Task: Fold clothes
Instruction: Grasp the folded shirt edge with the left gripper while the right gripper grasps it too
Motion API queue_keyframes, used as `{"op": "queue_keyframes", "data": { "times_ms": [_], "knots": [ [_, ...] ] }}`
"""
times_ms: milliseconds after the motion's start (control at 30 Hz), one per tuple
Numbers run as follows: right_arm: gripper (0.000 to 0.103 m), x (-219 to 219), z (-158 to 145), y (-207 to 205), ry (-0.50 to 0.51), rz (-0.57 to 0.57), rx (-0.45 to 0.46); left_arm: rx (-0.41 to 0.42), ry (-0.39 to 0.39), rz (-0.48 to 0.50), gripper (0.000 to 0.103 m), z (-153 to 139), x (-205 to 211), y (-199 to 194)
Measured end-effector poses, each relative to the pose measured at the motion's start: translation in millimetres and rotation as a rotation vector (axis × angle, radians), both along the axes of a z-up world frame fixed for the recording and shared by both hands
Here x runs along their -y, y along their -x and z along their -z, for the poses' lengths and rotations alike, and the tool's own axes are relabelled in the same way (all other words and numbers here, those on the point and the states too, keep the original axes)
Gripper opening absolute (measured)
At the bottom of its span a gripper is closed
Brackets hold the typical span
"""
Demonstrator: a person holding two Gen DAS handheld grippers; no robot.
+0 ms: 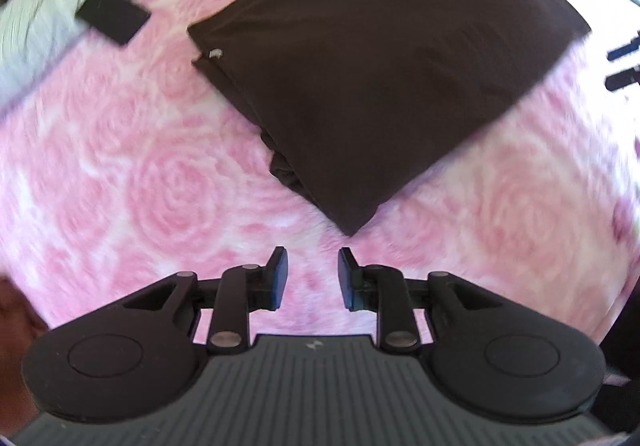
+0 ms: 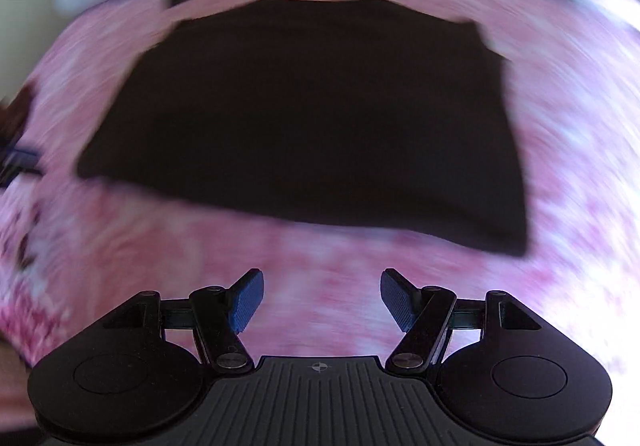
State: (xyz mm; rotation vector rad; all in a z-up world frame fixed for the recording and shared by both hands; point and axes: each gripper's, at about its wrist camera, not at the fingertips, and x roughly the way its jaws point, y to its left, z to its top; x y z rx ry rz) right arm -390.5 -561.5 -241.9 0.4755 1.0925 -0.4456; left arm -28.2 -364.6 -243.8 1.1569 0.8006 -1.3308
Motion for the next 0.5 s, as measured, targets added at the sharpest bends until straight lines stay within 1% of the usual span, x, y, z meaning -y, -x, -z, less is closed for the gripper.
{"op": "queue_keyframes", "data": {
  "times_ms": [67, 133, 167, 233, 333, 367, 400, 500],
  "knots": [
    [0.068, -24.1, -1.7, -23.4, 0.015, -0.095, 0.016, 0.054, 0.018, 0.080, 0.034, -2.8, -0.9, -2.5],
    [0.068, -52.1, -7.5, -43.2, 0.041, -0.183, 0.035, 0.109, 0.030, 0.172, 0.039, -1.0, 1.1, -6.5],
    [0.068, -63.0, -9.7, -52.8, 0.056, -0.217, 0.042, 0.137, 0.036, 0.226, 0.043, 0.7, 2.0, -8.8],
    [0.068, -87.0, -14.0, -74.8, 0.098, -0.291, 0.053, 0.192, 0.054, 0.348, 0.048, 6.4, 5.3, -16.4],
    [0.068, -119.8, -8.5, -108.3, 0.190, -0.378, 0.048, 0.248, 0.098, 0.554, 0.058, 18.7, 11.6, -32.2],
    [0.068, -127.9, 2.6, -119.5, 0.218, -0.398, 0.040, 0.263, 0.118, 0.625, 0.061, 23.4, 13.4, -38.0],
    [0.068, -134.1, 11.5, -130.7, 0.250, -0.418, 0.021, 0.274, 0.140, 0.686, 0.062, 28.1, 14.7, -42.6],
    [0.068, -152.6, 37.8, -164.5, 0.345, -0.477, -0.038, 0.285, 0.196, 0.878, 0.062, 44.2, 22.5, -63.5]
  ]
}}
